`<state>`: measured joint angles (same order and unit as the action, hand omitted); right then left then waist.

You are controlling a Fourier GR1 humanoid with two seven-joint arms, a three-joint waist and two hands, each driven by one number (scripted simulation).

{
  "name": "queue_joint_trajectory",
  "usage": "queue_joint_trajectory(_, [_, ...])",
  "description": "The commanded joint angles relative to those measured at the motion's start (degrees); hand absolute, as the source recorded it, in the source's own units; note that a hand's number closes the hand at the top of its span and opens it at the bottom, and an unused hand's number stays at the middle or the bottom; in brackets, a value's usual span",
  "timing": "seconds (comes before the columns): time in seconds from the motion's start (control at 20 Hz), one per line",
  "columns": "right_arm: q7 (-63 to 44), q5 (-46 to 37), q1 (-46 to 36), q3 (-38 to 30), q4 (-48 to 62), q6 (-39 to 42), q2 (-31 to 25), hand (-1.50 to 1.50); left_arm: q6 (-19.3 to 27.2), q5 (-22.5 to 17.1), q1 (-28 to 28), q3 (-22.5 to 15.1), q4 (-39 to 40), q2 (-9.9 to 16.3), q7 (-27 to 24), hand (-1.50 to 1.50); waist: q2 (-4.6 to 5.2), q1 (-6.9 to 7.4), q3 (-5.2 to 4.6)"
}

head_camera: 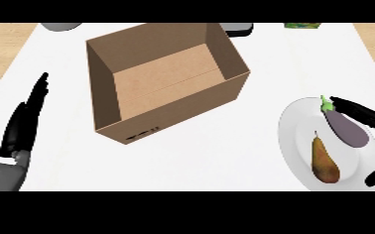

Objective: Pick the pear from the plate and place it in the cardboard box

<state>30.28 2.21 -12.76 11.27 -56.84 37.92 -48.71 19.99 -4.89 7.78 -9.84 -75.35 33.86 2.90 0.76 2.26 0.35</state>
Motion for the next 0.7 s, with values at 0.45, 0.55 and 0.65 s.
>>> queue_joint_trajectory(0.45, [12.83,-18.66,-12.40,18.90,5.87,7.27,-2.52,-1.50,-0.66,1.91,3.41,0.01,1.49,-0.85,2.33,0.00,-0.05,0.11,-0.18])
queue_joint_trajectory(0.55, [12.05,-20.19,-14.86,21.09,9.16,6.11,0.27,-1.50,-0.85,1.71,1.47,0.16,0.66,-0.99,1.33,0.00,0.05,0.99,-0.15])
queue_joint_trajectory(0.65, [15.34,-22.49,-15.50,22.94,11.90,3.95,0.28,-1.50,-1.83,0.88,1.15,1.64,1.54,-0.40,0.46,0.00,0.01,0.46,-0.17])
